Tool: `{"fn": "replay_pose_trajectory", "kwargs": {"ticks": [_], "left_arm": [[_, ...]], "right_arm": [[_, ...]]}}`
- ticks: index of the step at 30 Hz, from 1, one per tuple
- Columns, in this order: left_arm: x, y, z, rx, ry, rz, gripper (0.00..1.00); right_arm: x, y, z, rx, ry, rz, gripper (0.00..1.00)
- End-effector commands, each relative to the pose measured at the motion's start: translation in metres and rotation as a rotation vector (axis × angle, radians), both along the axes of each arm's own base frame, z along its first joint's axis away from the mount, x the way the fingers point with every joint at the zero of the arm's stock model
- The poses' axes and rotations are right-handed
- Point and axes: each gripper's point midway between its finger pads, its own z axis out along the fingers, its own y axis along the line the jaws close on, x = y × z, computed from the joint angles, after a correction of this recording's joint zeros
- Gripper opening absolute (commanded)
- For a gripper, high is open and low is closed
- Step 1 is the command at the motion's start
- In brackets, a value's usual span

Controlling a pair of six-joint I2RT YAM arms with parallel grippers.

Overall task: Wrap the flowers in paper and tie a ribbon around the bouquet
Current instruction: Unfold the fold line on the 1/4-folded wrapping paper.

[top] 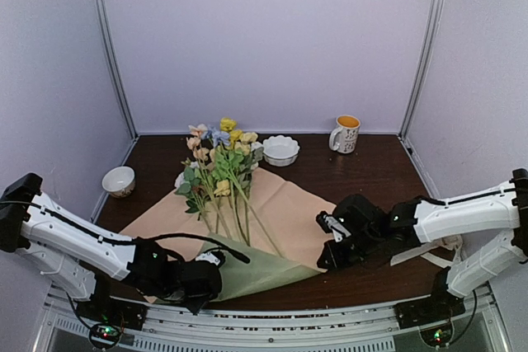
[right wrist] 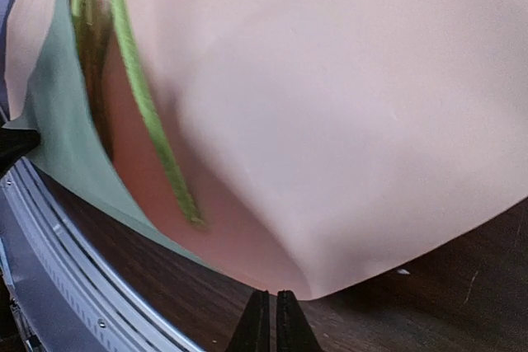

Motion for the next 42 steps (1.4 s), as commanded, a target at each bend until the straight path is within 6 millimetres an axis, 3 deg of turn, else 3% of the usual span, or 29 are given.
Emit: {"fn": "replay_pose_trajectory", "kwargs": {"ticks": [1, 5, 8, 21, 26, 30, 34, 39, 42], "left_arm": [[-0.014, 0.053, -0.027, 0.220, 0.070, -0.007, 0.00], [-0.014, 0.053, -0.027, 0.220, 0.070, -0.005, 0.00], [-0.014, 0.052, -0.026, 0.219, 0.065, -0.008, 0.00], [-0.014, 0.053, -0.024, 0.211, 0.052, -0.008, 0.00], [-0.013, 0.053, -0.022, 0.197, 0.045, -0.003, 0.00], [-0.012, 0.053, -0.020, 0.185, 0.039, 0.002, 0.01], [-0.012, 0.054, -0.019, 0.180, 0.036, 0.010, 0.02], [-0.012, 0.054, -0.019, 0.180, 0.036, 0.006, 0.03], [-0.012, 0.054, -0.019, 0.180, 0.036, 0.004, 0.03]], "right_arm": [[0.037, 0.009, 0.036, -0.058, -0.112, 0.039, 0.07], [0.064, 0.022, 0.024, -0.171, -0.123, 0.066, 0.07], [0.070, 0.034, 0.006, -0.230, -0.110, 0.084, 0.06], [0.042, 0.114, -0.001, -0.099, -0.041, 0.183, 0.06], [0.036, 0.135, 0.000, -0.040, 0.000, 0.193, 0.04], [0.032, 0.147, 0.009, -0.021, -0.003, 0.226, 0.04], [0.041, 0.136, 0.022, -0.063, -0.059, 0.235, 0.07], [0.053, 0.120, 0.059, -0.056, -0.170, 0.301, 0.22], [0.051, 0.124, 0.084, 0.002, -0.239, 0.384, 0.32]]}}
